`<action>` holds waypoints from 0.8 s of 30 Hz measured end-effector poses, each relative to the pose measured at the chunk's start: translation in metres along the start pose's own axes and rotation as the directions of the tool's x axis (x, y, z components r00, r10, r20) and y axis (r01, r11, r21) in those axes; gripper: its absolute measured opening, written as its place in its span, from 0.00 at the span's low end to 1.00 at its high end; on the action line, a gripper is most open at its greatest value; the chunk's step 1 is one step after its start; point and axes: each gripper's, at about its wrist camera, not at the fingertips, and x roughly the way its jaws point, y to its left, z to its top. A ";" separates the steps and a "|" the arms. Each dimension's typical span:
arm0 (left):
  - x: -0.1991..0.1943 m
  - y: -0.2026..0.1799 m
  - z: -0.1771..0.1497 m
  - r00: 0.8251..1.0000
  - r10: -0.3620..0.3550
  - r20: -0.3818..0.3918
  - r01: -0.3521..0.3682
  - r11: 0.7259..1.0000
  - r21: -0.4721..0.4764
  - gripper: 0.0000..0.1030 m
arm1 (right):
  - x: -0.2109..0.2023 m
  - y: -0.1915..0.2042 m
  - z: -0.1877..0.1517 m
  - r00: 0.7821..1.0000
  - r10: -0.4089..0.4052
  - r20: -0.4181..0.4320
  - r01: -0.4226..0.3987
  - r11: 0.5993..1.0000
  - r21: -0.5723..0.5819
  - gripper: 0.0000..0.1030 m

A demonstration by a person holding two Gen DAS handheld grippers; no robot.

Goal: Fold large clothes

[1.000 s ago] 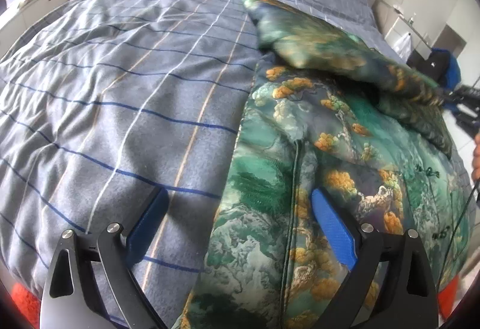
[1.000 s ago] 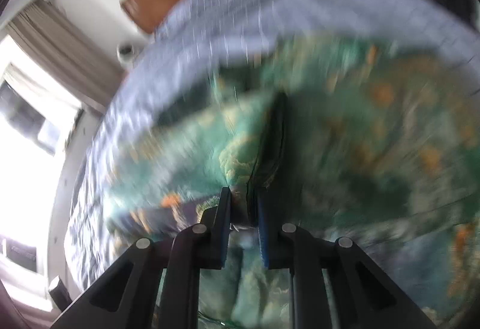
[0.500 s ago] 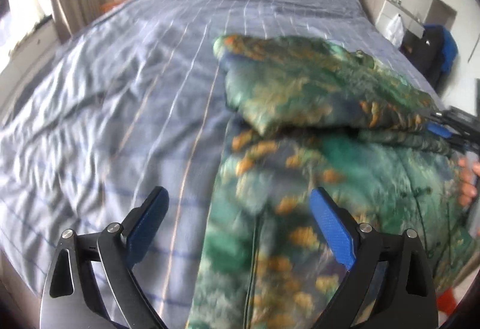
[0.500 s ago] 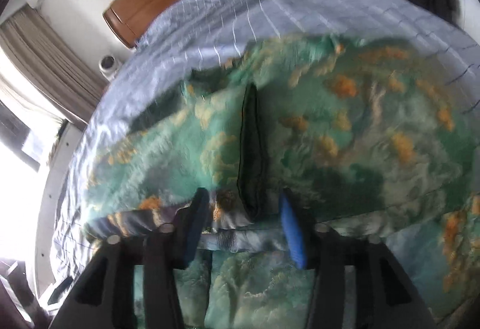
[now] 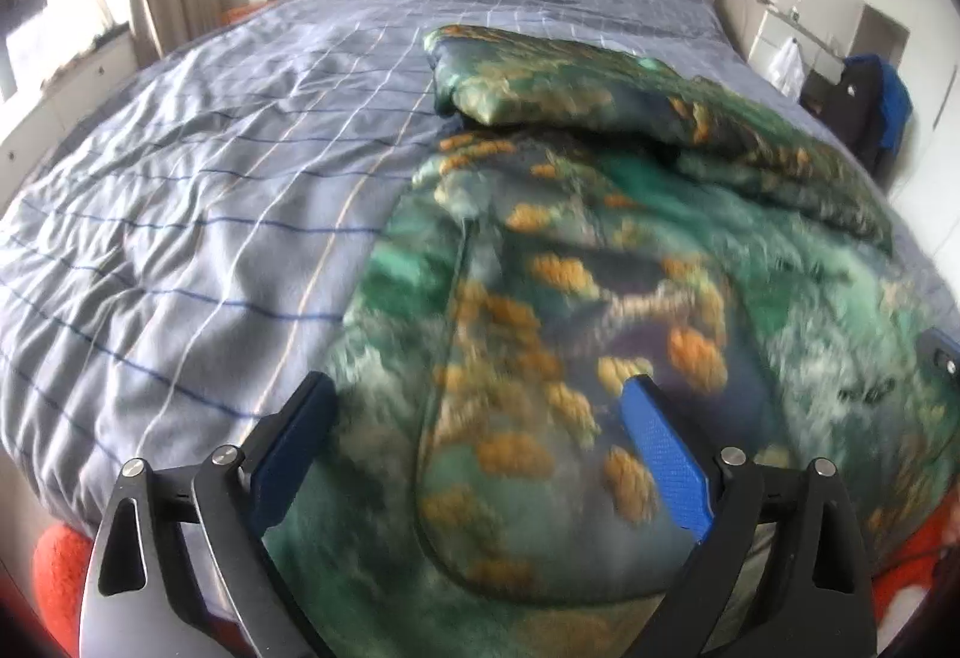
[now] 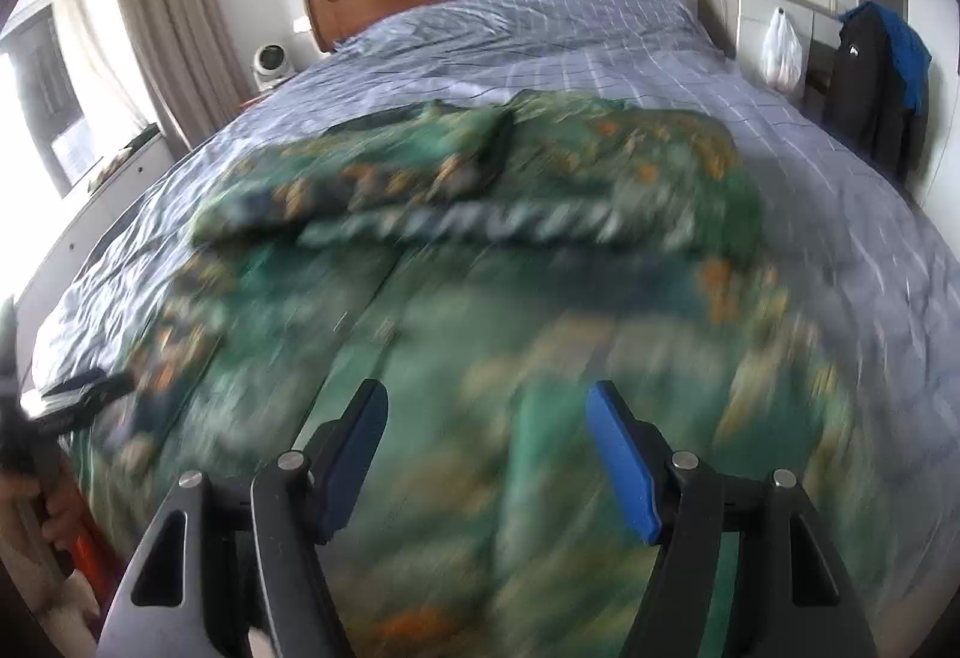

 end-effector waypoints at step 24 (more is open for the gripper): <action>0.010 -0.012 -0.021 0.993 0.073 0.088 -0.081 0.993 0.088 1.00 | -0.007 0.039 -0.032 0.968 -0.248 0.040 0.250 0.963 -0.100 0.86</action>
